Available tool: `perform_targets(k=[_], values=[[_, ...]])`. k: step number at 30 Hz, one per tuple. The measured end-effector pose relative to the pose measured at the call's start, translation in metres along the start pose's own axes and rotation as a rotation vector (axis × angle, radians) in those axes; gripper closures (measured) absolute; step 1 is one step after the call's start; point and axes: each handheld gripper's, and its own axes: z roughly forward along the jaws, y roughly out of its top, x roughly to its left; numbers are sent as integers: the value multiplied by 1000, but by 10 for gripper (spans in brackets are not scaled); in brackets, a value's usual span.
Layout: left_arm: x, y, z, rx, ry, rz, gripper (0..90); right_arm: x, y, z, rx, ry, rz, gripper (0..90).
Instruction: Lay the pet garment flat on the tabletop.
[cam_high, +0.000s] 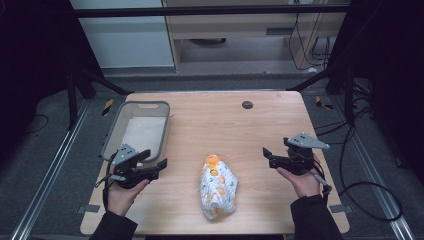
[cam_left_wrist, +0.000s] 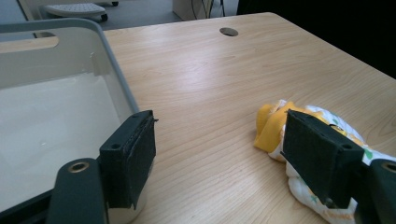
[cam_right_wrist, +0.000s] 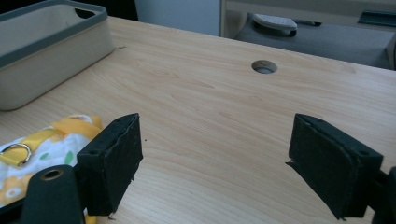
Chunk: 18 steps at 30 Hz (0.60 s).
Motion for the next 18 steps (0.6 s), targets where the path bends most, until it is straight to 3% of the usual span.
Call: perform_targets(k=[6, 18], values=[[-13, -5, 16, 31, -27, 14, 255, 12, -5, 10, 25, 40, -34, 201], [-25, -15, 35, 82, -46, 43, 258, 28, -14, 22, 64, 112, -41, 242]])
